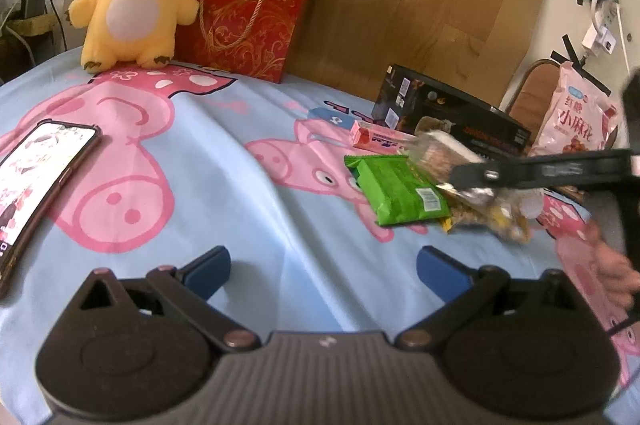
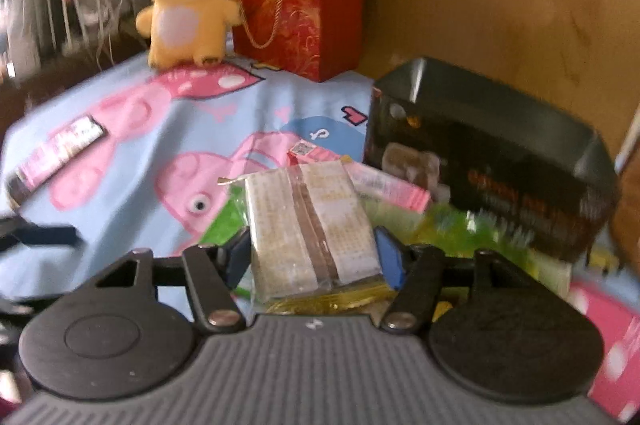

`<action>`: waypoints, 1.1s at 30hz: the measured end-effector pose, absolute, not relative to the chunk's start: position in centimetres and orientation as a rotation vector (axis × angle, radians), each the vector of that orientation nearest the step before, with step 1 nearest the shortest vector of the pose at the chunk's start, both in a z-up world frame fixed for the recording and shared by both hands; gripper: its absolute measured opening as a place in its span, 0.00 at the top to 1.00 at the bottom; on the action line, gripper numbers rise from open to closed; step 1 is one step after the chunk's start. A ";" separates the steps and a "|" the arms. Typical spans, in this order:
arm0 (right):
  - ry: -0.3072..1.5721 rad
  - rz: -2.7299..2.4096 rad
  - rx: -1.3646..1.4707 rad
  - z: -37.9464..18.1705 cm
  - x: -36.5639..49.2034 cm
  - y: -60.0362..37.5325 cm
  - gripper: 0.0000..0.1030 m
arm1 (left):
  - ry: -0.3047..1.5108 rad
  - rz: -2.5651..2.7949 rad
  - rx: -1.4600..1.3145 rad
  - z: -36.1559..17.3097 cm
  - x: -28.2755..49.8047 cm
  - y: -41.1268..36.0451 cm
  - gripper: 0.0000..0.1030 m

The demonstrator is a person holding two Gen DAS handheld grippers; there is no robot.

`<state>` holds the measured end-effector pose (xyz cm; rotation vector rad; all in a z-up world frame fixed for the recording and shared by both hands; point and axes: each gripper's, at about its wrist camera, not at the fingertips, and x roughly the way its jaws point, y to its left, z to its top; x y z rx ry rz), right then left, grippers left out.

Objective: Organize snacks

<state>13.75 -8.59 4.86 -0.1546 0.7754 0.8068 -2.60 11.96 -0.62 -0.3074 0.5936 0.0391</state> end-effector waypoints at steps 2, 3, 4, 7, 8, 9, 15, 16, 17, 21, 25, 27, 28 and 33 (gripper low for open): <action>0.800 0.817 -0.063 5.3 12.6 -10.3 0.36 | 0.593 0.036 -0.312 -0.6 -2.5 11.9 0.00; 0.829 0.839 0.003 5.5 12.2 -11.3 0.35 | 0.594 0.035 -0.314 -0.6 -2.5 11.9 0.00; 0.867 0.863 0.074 5.5 12.1 -12.1 0.35 | 0.593 0.035 -0.318 -0.6 -2.5 11.9 0.00; 1.027 0.919 0.359 4.4 11.6 -14.7 0.35 | 0.594 0.028 -0.332 -0.6 -2.2 11.8 0.00; 1.094 0.932 0.464 3.5 11.4 -15.5 0.35 | 0.596 0.025 -0.333 -0.6 -2.1 11.7 0.00; 1.154 0.940 0.558 2.4 11.2 -16.0 0.35 | 0.599 0.022 -0.331 -0.6 -2.0 11.5 0.00; 1.264 0.869 0.910 -0.9 10.8 -19.3 0.33 | 0.617 -0.008 -0.302 -0.5 -1.9 10.2 0.00; 1.252 0.853 0.918 -0.6 10.8 -19.6 0.33 | 0.619 -0.007 -0.300 -0.5 -1.9 10.1 0.00; 1.226 0.834 0.908 -0.2 10.8 -19.8 0.31 | 0.621 -0.006 -0.299 -0.6 -1.9 10.0 0.00; 1.044 0.681 0.724 2.5 10.0 -20.5 0.17 | 0.625 0.001 -0.295 -0.6 -1.8 9.8 0.00; 0.924 0.541 0.567 4.1 8.9 -20.9 0.17 | 0.628 0.006 -0.283 -0.6 -1.7 9.5 0.00; 0.876 0.523 0.535 4.5 7.9 -21.3 0.17 | 0.629 0.008 -0.276 -0.6 -1.6 9.4 0.00; 0.853 0.524 0.528 4.4 7.3 -21.6 0.17 | 0.628 0.009 -0.273 -0.6 -1.6 9.4 0.00; 0.763 0.516 0.454 3.4 4.6 -23.4 0.16 | 0.626 0.013 -0.247 -0.7 -1.3 8.8 0.00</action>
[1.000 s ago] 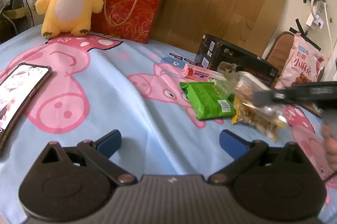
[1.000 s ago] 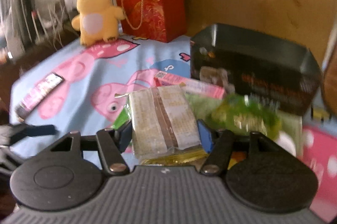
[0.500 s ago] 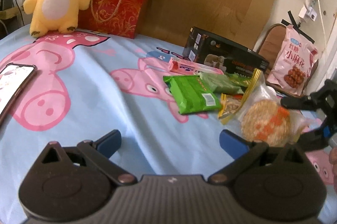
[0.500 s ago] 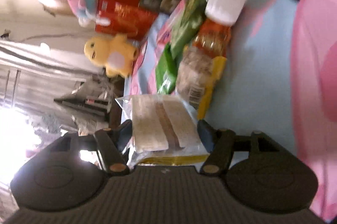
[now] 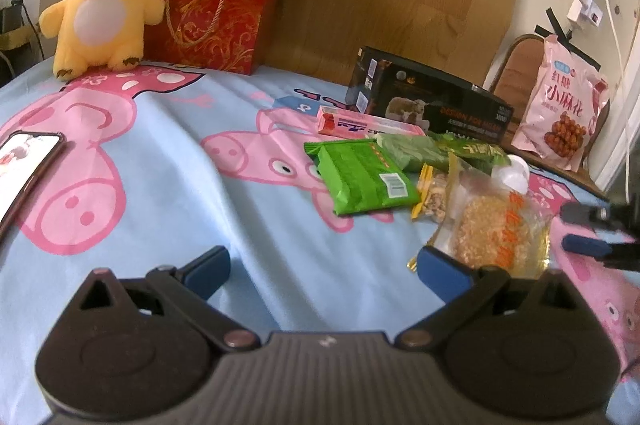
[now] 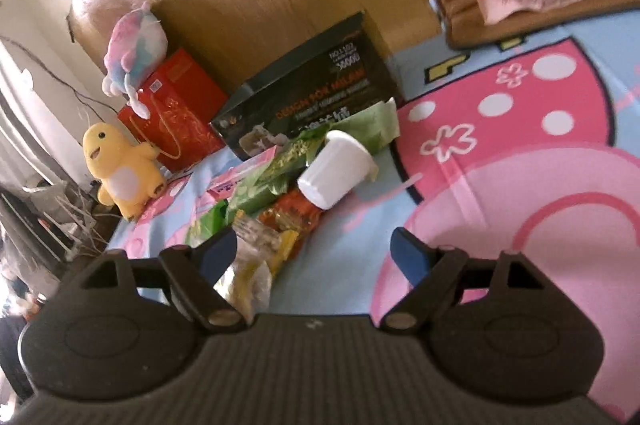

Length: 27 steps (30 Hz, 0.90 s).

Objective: Organize snacks

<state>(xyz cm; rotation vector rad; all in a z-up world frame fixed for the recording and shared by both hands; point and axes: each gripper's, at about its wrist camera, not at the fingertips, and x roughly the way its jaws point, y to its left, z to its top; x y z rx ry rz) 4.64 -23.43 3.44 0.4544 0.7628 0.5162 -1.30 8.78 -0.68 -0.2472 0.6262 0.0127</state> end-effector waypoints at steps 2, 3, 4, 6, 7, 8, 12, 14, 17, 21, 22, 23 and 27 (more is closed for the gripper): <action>0.751 0.510 0.400 1.7 5.7 -23.0 0.16 | 0.627 0.014 -0.234 -0.7 -1.2 8.5 0.00; 0.738 0.512 0.372 1.3 5.5 -22.8 0.16 | 0.627 0.015 -0.228 -0.7 -1.2 8.4 0.00; 0.723 0.510 0.348 1.2 5.5 -22.8 0.16 | 0.628 0.016 -0.223 -0.7 -1.1 8.3 0.00; 0.698 0.512 0.300 1.3 5.1 -22.3 0.16 | 0.630 0.017 -0.214 -0.7 -1.0 8.2 0.00; 0.682 0.516 0.282 1.3 4.9 -22.1 0.16 | 0.631 0.017 -0.212 -0.7 -1.0 8.1 0.00; 0.662 0.521 0.265 1.4 4.6 -21.9 0.16 | 0.632 0.018 -0.209 -0.7 -1.0 8.0 0.00; 0.598 0.535 0.206 1.6 3.7 -21.3 0.16 | 0.634 0.022 -0.195 -0.8 -0.8 7.8 0.00; 0.584 0.544 0.176 1.6 3.4 -21.0 0.16 | 0.634 0.023 -0.187 -0.8 -0.8 7.7 0.00; 0.578 0.545 0.127 1.5 3.1 -20.3 0.17 | 0.634 0.023 -0.177 -0.9 -0.7 7.6 0.00; 0.569 0.560 0.089 1.4 3.0 -19.9 0.17 | 0.633 0.021 -0.180 -0.9 -0.7 7.6 0.00; 0.568 0.562 0.081 1.4 2.9 -19.7 0.17 | 0.632 0.021 -0.180 -0.9 -0.8 7.6 0.00; 0.567 0.563 0.072 1.4 2.9 -19.6 0.17 | 0.632 0.020 -0.179 -0.9 -0.8 7.6 0.00; 0.555 0.567 0.033 1.4 2.4 -19.0 0.17 | 0.631 0.019 -0.183 -0.9 -0.8 7.6 0.00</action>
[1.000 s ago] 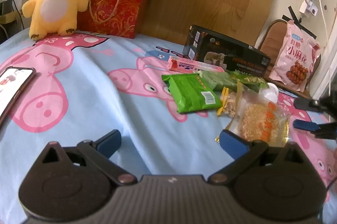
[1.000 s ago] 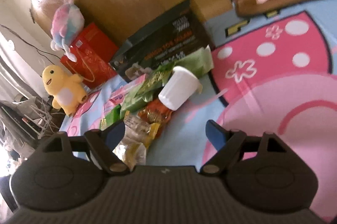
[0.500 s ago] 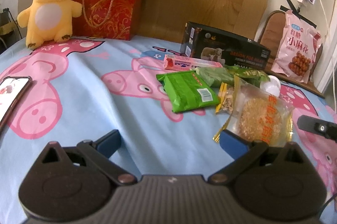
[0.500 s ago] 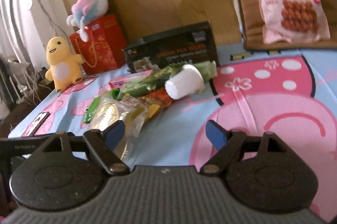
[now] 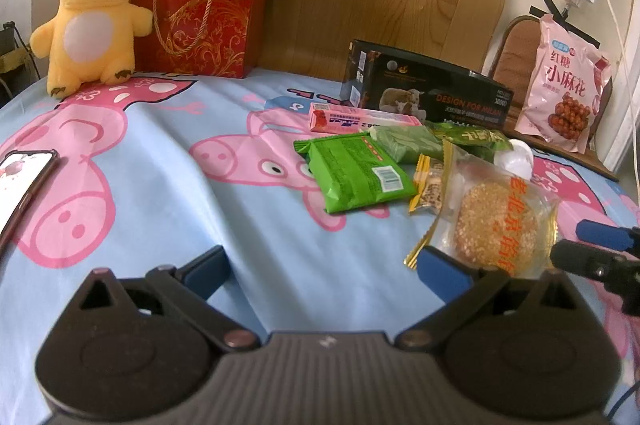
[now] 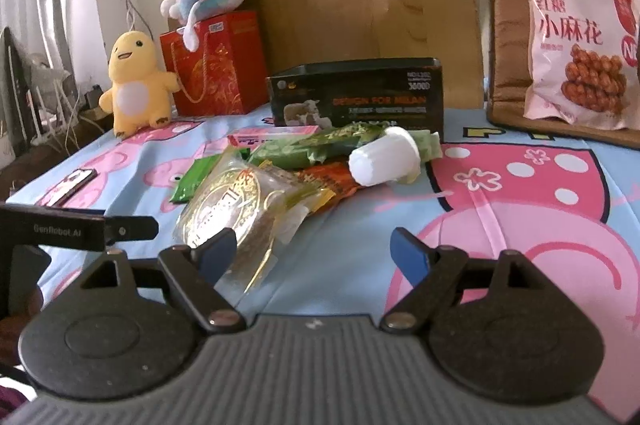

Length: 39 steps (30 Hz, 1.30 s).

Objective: Organize snacks

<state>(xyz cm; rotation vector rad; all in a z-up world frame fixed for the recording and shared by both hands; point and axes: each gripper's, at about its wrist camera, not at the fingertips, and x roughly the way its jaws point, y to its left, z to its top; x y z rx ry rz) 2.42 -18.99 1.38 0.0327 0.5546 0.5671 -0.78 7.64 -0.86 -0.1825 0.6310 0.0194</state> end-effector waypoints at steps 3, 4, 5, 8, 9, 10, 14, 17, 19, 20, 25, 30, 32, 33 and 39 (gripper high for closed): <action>0.546 0.569 0.010 1.4 2.1 -18.7 0.17 | 0.628 0.016 -0.187 -0.9 -0.8 7.7 0.00; 0.545 0.568 0.006 1.3 2.1 -18.6 0.17 | 0.627 0.016 -0.188 -0.9 -0.8 7.7 0.00; 0.544 0.569 0.003 1.3 2.1 -18.6 0.17 | 0.627 0.015 -0.189 -0.9 -0.8 7.7 0.00; 0.544 0.570 0.001 1.3 2.0 -18.6 0.17 | 0.627 0.013 -0.193 -0.9 -0.8 7.8 0.00; 0.543 0.570 0.001 1.3 2.0 -18.5 0.17 | 0.628 0.012 -0.195 -0.8 -0.8 7.8 0.00; 0.543 0.571 0.000 1.4 2.0 -18.5 0.17 | 0.629 0.010 -0.198 -0.8 -0.8 7.9 0.00; 0.542 0.577 -0.008 1.3 1.9 -18.4 0.17 | 0.631 -0.003 -0.227 -0.5 -0.8 8.4 0.00; 0.550 0.592 -0.010 1.3 1.6 -18.3 0.17 | 0.630 -0.016 -0.245 -0.2 -0.7 8.8 0.00; 0.558 0.611 -0.018 1.3 1.4 -18.1 0.17 | 0.617 -0.037 -0.256 0.3 -0.7 9.1 0.00; 0.563 0.622 -0.025 1.3 1.2 -17.9 0.17 | 0.608 -0.051 -0.260 0.6 -0.7 9.1 0.00; 0.573 0.659 -0.075 1.3 0.6 -16.9 0.17 | 0.562 -0.143 -0.240 2.2 0.0 8.4 0.00; 0.596 0.669 -0.117 1.2 0.6 -16.1 0.17 | 0.582 -0.229 -0.217 2.6 1.8 6.7 0.01; 0.599 0.675 -0.137 1.2 0.7 -15.7 0.17 | 0.600 -0.278 -0.209 2.4 2.2 5.9 0.06; 0.598 0.679 -0.154 1.3 0.7 -15.5 0.17 | 0.611 -0.298 -0.203 2.2 2.4 5.4 0.07; 0.610 0.711 -0.206 1.1 1.1 -14.0 0.25 | 0.710 -0.380 -0.273 -0.2 3.1 4.6 0.30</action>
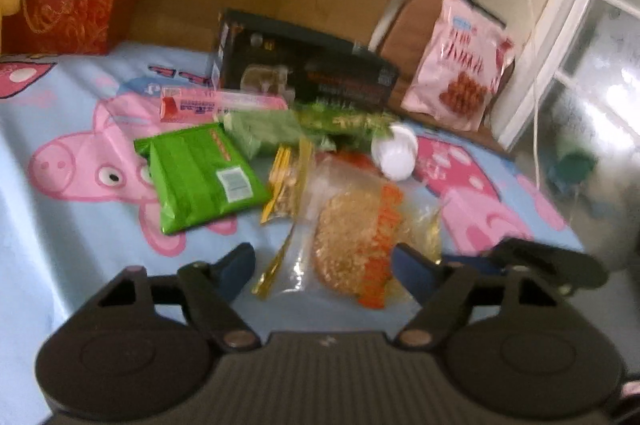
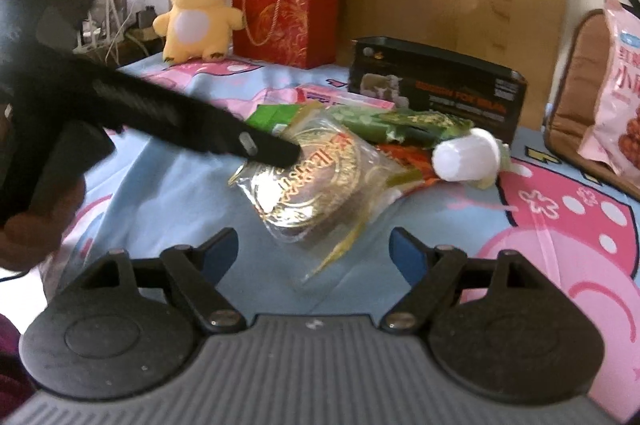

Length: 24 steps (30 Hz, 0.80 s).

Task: Organize snacks
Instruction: 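Grasp the round rice cracker bag with the left gripper and lift it, then lower the rice cracker bag into the black tin box and open the left gripper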

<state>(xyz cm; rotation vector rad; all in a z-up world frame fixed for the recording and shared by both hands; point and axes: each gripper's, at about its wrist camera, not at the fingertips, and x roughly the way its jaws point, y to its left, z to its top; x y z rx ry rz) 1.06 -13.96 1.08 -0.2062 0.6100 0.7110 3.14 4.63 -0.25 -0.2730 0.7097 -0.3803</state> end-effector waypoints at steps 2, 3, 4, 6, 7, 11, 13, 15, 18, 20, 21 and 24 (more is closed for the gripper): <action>0.625 0.715 -0.217 0.7 1.3 -13.5 0.29 | 0.715 -0.415 -0.297 -0.2 3.0 4.7 0.41; 0.618 0.710 -0.217 0.6 1.4 -13.3 0.32 | 0.718 -0.423 -0.314 0.0 2.8 4.8 0.41; 0.613 0.707 -0.216 0.7 1.4 -13.3 0.36 | 0.717 -0.427 -0.321 0.1 2.7 4.9 0.41; 0.597 0.692 -0.218 1.1 1.4 -13.4 0.47 | 0.698 -0.437 -0.331 0.6 2.4 5.0 0.41; 0.590 0.698 -0.206 1.3 1.4 -13.6 0.48 | 0.680 -0.444 -0.331 1.0 2.2 5.1 0.41; 0.559 0.709 -0.136 2.4 1.8 -14.4 0.54 | 0.614 -0.463 -0.317 3.1 2.8 4.7 0.38; 0.521 0.708 -0.119 3.1 2.2 -14.7 0.54 | 0.595 -0.477 -0.314 4.1 3.7 4.6 0.37; 0.483 0.702 -0.118 3.8 2.8 -14.8 0.54 | 0.587 -0.484 -0.317 4.8 5.0 4.6 0.37; 0.445 0.686 -0.134 4.7 4.2 -14.7 0.54 | 0.567 -0.483 -0.315 6.0 7.3 4.4 0.37; 0.415 0.669 -0.147 5.6 5.6 -14.5 0.54 | 0.548 -0.480 -0.307 7.0 8.9 4.2 0.37; 0.400 0.658 -0.150 6.2 6.5 -14.3 0.54 | 0.538 -0.478 -0.306 7.5 9.9 4.1 0.37; 0.373 0.630 -0.146 7.4 9.3 -14.1 0.54 | 0.505 -0.463 -0.296 8.8 13.1 3.8 0.35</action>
